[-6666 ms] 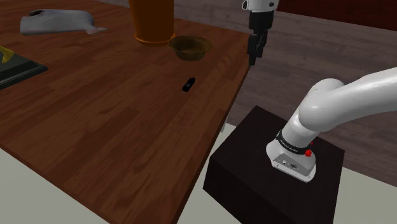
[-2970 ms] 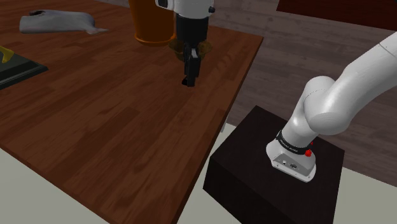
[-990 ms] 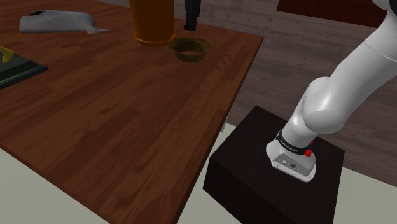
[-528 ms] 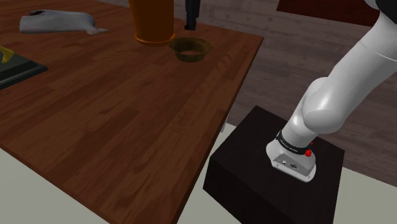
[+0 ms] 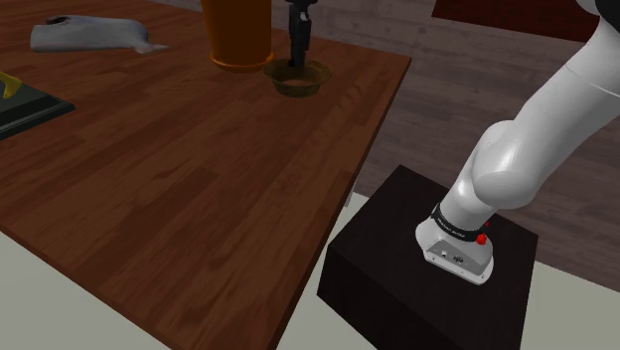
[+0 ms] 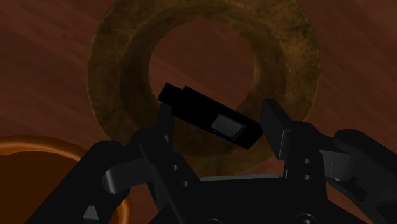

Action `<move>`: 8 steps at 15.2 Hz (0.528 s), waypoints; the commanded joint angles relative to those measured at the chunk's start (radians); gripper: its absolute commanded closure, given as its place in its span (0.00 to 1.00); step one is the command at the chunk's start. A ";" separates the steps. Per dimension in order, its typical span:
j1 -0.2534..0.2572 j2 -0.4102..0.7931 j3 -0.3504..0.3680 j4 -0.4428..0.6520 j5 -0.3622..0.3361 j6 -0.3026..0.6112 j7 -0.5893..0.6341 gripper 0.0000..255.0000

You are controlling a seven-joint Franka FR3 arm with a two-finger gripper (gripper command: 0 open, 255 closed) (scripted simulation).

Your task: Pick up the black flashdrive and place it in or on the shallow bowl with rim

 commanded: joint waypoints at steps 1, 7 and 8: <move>-0.001 -0.005 -0.001 -0.031 0.000 0.026 -0.003 1.00; -0.001 -0.007 -0.001 -0.052 0.001 0.046 -0.004 1.00; -0.001 -0.007 -0.001 -0.052 0.001 0.046 -0.004 1.00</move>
